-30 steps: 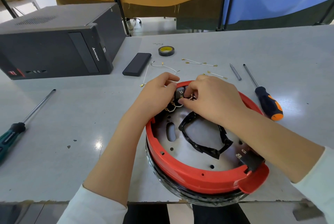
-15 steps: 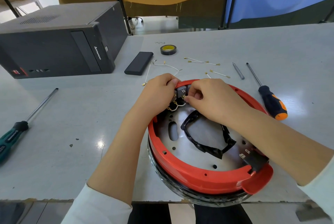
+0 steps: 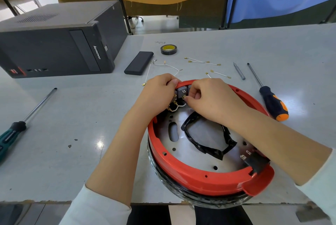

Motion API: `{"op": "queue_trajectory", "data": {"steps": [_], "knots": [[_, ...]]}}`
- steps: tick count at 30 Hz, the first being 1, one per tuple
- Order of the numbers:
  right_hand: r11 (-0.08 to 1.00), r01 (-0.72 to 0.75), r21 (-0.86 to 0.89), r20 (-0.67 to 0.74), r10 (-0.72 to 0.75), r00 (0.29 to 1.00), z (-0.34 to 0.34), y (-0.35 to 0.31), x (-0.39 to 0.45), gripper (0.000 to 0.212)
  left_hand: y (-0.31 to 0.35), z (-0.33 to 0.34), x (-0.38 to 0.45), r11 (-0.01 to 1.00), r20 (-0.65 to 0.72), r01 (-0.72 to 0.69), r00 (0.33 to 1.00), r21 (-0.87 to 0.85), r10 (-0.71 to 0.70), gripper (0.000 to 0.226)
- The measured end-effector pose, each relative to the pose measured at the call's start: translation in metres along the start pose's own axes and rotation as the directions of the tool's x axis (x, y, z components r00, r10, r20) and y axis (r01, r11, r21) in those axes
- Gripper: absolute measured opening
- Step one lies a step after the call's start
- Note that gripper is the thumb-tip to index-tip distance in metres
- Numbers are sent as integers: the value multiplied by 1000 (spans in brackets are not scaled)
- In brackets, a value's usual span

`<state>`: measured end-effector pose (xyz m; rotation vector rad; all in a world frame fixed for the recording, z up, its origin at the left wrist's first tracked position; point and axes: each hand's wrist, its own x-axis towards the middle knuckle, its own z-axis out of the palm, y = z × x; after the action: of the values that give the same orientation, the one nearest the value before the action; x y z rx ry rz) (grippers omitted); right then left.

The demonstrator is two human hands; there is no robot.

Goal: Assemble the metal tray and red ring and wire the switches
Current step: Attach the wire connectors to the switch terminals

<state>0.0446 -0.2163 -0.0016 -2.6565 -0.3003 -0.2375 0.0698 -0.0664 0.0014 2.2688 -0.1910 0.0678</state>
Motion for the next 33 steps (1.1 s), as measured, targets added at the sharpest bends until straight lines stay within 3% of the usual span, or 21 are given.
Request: {"op": "queue_trajectory", "data": {"steps": [13, 24, 30, 33], "knots": [[997, 39, -68, -26, -41, 999, -3, -4, -5, 10, 0, 0, 1, 1000, -30, 3, 1000, 8, -2, 25], [978, 103, -183, -73, -118, 990, 2, -6, -1, 17, -1, 2, 3, 998, -39, -7, 999, 61, 9, 24], [989, 77, -129, -19, -80, 997, -5, -7, -1, 14, -3, 1, 0, 1000, -58, -8, 998, 18, 9, 24], [1000, 8, 1, 25, -8, 1000, -21, -5, 0, 21, -3, -2, -1, 1000, -12, -11, 1000, -29, 11, 23]]}}
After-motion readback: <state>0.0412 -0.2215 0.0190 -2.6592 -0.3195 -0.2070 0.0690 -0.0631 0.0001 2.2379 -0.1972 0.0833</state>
